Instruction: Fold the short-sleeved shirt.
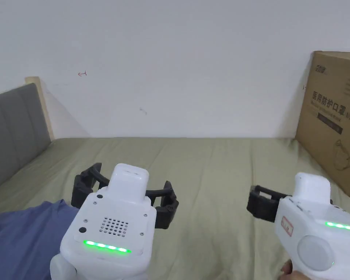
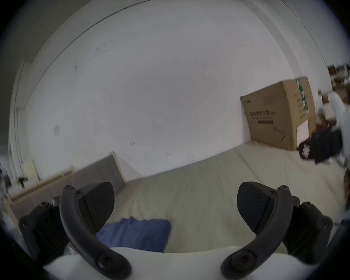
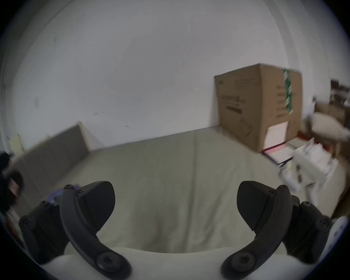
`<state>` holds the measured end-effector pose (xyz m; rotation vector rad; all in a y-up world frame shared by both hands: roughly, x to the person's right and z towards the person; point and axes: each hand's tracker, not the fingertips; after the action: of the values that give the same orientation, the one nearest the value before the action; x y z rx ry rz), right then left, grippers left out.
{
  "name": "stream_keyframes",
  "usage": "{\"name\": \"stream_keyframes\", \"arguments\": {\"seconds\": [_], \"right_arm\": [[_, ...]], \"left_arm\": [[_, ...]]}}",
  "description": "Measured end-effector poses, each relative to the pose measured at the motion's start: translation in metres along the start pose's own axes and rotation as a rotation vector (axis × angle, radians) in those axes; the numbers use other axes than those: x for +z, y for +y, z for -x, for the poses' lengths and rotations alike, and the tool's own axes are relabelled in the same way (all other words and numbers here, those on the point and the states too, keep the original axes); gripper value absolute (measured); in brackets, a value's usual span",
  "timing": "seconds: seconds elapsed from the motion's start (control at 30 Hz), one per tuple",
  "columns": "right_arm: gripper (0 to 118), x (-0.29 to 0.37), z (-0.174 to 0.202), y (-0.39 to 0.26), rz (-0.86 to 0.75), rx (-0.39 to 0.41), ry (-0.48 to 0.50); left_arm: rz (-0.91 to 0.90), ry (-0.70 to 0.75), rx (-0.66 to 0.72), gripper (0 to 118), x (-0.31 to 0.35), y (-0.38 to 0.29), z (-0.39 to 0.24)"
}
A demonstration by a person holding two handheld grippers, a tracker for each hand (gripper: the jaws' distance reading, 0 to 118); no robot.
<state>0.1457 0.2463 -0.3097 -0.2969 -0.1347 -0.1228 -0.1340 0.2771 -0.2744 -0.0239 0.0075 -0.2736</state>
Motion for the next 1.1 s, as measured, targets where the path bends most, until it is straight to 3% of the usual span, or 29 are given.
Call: {"name": "stream_keyframes", "arguments": {"seconds": [0.07,0.23,0.27,0.3,0.33,0.37,0.4,0.43,0.5,0.53,0.6,0.73,0.87,1.1], "right_arm": [[118,0.009,0.006,0.002,-0.068,0.072,-0.004],[118,0.028,0.033,0.024,-0.124,0.227,-0.002],[118,0.032,0.037,0.026,-0.134,0.237,-0.005],[113,0.035,0.040,0.024,-0.162,0.234,-0.019],[103,0.038,0.043,0.023,-0.183,0.240,-0.020],[82,0.039,0.044,0.021,-0.184,0.233,-0.026],[36,0.039,0.044,0.021,-0.180,0.227,-0.029],[12,0.036,0.045,0.020,-0.170,0.217,-0.030],[10,0.033,0.043,0.018,-0.149,0.199,-0.049],[0,0.034,0.042,0.015,-0.150,0.193,-0.052],[0,0.034,0.045,0.013,-0.164,0.196,-0.099],[0,0.032,0.041,0.017,-0.120,0.160,-0.042],[0,0.033,0.042,0.017,-0.139,0.211,-0.062],[0,0.032,0.043,0.017,-0.108,0.170,-0.029]], "left_arm": [[0.063,-0.029,0.091,118,-0.003,0.003,0.003],[0.047,0.048,0.085,118,-0.006,0.011,0.009],[0.066,0.051,0.093,117,-0.005,0.014,0.009],[0.077,0.057,0.114,108,-0.003,0.015,0.010],[0.081,0.041,0.142,92,-0.001,0.014,0.012],[0.083,0.031,0.150,65,-0.001,0.014,0.013],[0.093,0.037,0.152,23,-0.003,0.013,0.013],[0.111,0.040,0.150,2,-0.007,0.011,0.014],[0.132,0.025,0.147,0,-0.009,0.007,0.015],[0.134,-0.017,0.173,0,-0.010,0.004,0.017],[0.161,-0.050,0.246,0,-0.017,0.001,0.020],[0.195,-0.042,0.296,0,-0.024,-0.002,0.024],[0.182,-0.032,0.260,0,-0.020,0.000,0.025],[0.171,-0.036,0.258,0,-0.016,0.006,0.029]]}}
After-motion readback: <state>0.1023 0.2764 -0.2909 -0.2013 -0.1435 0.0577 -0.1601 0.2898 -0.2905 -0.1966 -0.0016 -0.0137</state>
